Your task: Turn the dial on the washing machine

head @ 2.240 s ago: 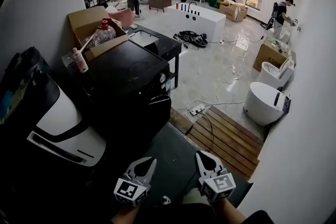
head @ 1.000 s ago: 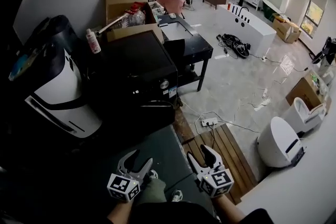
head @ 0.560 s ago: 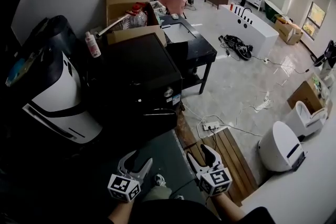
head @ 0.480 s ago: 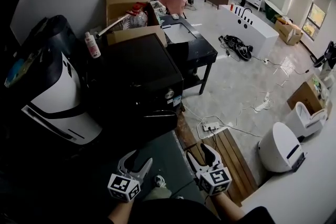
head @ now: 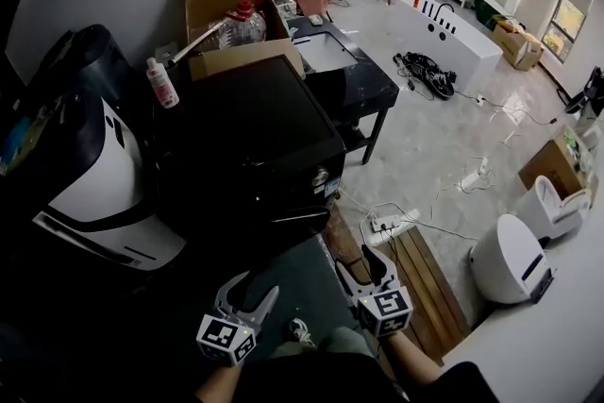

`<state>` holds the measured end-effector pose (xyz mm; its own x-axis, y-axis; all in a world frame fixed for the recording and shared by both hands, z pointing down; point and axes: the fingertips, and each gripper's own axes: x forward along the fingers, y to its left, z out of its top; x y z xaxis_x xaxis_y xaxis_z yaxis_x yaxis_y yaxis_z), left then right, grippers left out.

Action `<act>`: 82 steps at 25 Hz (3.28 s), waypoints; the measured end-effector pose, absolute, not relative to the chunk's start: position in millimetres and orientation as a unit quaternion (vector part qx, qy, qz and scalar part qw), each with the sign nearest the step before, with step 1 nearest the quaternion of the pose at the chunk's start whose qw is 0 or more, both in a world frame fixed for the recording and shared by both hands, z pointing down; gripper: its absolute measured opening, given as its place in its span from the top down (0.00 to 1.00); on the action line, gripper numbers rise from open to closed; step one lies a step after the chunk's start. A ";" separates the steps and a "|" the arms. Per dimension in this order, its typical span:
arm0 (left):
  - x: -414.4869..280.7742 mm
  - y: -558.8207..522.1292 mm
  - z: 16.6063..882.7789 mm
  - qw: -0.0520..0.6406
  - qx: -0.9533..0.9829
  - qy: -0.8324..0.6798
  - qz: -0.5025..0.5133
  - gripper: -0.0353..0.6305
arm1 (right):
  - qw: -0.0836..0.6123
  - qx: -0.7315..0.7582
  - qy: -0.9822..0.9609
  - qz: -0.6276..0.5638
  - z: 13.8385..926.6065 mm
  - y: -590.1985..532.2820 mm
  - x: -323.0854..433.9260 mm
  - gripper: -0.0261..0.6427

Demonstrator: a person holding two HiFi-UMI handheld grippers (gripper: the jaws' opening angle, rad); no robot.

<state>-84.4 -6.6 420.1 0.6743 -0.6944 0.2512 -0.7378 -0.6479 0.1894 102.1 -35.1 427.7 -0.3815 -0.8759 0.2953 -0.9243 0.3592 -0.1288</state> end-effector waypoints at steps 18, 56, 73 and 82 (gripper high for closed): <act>-100.0 -69.5 469.7 0.171 0.870 -0.453 0.094 0.61 | 0.193 0.528 -0.825 0.052 493.1 -182.1 94.5 0.53; -96.1 -75.7 552.1 0.228 0.859 -0.444 0.110 0.62 | 0.304 0.515 -0.788 -0.146 555.9 -301.7 74.7 0.58; -88.6 -73.0 558.1 0.237 0.862 -0.435 0.111 0.63 | 0.120 0.528 -0.832 0.119 555.3 -304.7 83.9 0.56; -77.7 -70.4 558.6 0.242 0.865 -0.426 0.111 0.63 | 0.032 0.502 -0.827 0.252 557.4 -306.3 87.0 0.56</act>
<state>-77.7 -70.4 558.6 0.6124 -0.6834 0.3974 -0.7905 -0.5202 0.3233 87.0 -306.3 557.4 -0.4935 -0.8143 0.3054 -0.8461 0.3684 -0.3851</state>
